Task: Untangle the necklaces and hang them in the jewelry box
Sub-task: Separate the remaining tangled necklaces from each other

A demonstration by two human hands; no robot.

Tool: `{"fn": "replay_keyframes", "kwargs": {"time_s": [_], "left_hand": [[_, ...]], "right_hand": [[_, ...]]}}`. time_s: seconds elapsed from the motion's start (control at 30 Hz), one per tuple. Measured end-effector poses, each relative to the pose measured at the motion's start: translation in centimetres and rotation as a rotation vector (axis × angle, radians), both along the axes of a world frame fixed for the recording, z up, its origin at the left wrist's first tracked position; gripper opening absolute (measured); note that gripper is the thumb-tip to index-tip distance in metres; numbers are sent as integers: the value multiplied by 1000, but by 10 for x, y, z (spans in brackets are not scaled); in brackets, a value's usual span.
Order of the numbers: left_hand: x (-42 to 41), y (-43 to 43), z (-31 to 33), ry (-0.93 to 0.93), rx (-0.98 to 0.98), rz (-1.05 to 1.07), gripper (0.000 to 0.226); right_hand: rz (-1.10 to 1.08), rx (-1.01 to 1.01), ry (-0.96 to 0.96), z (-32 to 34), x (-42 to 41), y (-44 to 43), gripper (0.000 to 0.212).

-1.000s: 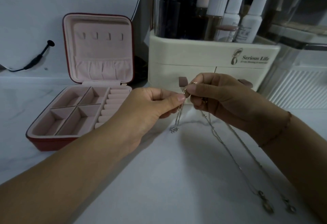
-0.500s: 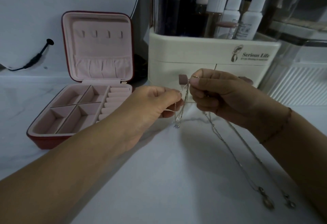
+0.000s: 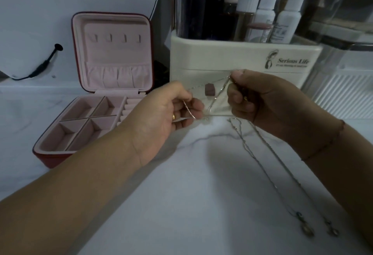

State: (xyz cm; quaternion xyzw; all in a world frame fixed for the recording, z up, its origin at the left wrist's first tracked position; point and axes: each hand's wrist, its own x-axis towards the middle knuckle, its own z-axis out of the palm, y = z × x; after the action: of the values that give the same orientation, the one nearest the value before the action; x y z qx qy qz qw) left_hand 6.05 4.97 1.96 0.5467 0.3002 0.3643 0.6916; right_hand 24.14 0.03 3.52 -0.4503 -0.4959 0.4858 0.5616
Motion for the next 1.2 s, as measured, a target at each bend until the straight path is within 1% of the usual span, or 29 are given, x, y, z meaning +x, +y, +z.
{"fn": "replay_keyframes", "kwargs": {"time_s": [0.07,0.17,0.23,0.3,0.4,0.6,0.7,0.87,0.93,0.97,1.07,1.17,1.2], "left_hand": [[-2,3,2,-70,-9,37,17],[-6,6,6,-156,-19,92,18],[-8,7,9,-207,-16,113,18],[-10,7,11,-240,-4,124,19],[-9,6,12,-253,23,158,21],[-10,7,13,-227,81,289,24],[-11,8,12,-203,97,297,24],[-10,10,7,-67,245,341,14],[-10,9,6,-46,276,345,11],[-10,8,5,-44,282,344,13],[-10,7,6,-51,296,306,25],[-10,4,6,-38,288,194,20],[-9,2,6,-34,282,157,19]], "right_hand": [[-20,14,-25,1,2,-1,17],[-65,4,-93,2,3,-1,21],[-104,-43,-128,0,5,-1,22],[-159,-105,-214,-2,6,-1,24],[-204,-155,-359,-3,5,-2,26],[-301,-139,-449,-4,7,-1,27],[-309,-134,-454,-6,8,0,23],[-278,-107,-434,-7,6,1,20],[-254,-81,-406,-6,5,1,19],[-238,-63,-394,-6,4,1,17],[-135,-18,-330,-4,2,-1,11],[12,-20,-194,-3,1,-2,10],[35,-25,-182,-3,1,-2,9]]}}
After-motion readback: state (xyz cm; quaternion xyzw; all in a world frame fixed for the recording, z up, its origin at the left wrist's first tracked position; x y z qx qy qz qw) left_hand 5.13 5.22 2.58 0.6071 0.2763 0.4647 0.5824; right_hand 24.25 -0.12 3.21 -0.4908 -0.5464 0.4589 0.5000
